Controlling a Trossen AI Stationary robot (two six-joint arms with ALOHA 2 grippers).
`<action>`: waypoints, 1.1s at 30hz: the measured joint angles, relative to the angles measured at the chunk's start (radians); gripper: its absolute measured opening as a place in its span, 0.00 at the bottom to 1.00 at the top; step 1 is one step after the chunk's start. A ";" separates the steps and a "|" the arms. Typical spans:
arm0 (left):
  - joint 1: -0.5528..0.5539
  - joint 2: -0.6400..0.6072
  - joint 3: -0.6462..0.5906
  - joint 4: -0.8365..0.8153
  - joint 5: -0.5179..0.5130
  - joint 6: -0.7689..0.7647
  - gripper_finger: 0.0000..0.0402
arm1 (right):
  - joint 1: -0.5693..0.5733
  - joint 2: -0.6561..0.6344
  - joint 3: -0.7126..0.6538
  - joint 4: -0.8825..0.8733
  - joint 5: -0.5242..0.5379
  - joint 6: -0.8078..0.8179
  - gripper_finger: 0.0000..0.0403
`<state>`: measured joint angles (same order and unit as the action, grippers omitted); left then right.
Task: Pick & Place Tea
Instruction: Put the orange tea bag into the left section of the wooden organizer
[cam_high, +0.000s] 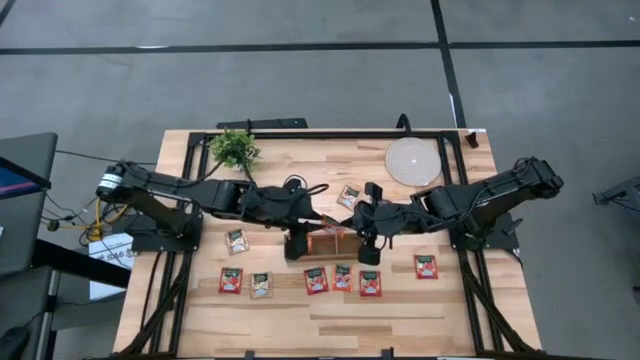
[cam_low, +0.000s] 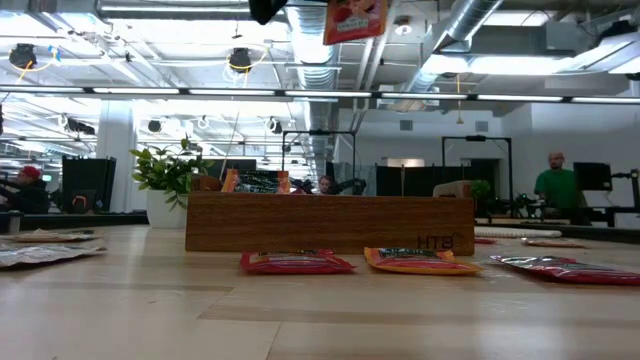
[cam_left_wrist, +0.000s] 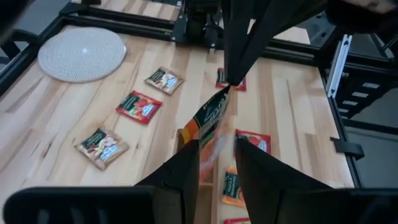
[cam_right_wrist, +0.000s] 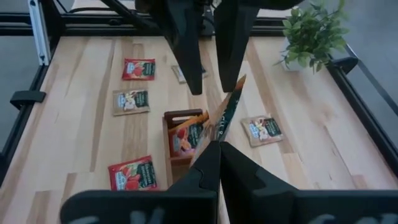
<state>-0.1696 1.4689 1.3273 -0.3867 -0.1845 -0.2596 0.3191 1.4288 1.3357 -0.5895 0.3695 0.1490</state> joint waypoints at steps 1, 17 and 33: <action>0.000 0.000 0.000 0.001 -0.003 0.000 0.24 | 0.002 0.000 0.000 -0.001 0.000 0.000 0.00; 0.000 -0.037 0.001 -0.064 -0.012 -0.046 0.24 | 0.004 0.000 0.000 0.013 -0.001 0.000 0.00; 0.046 -0.029 0.000 0.012 0.071 -0.045 0.24 | 0.004 0.000 0.000 0.047 -0.002 0.000 0.00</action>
<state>-0.1233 1.4403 1.3277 -0.3746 -0.1137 -0.3050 0.3229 1.4288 1.3357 -0.5430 0.3679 0.1490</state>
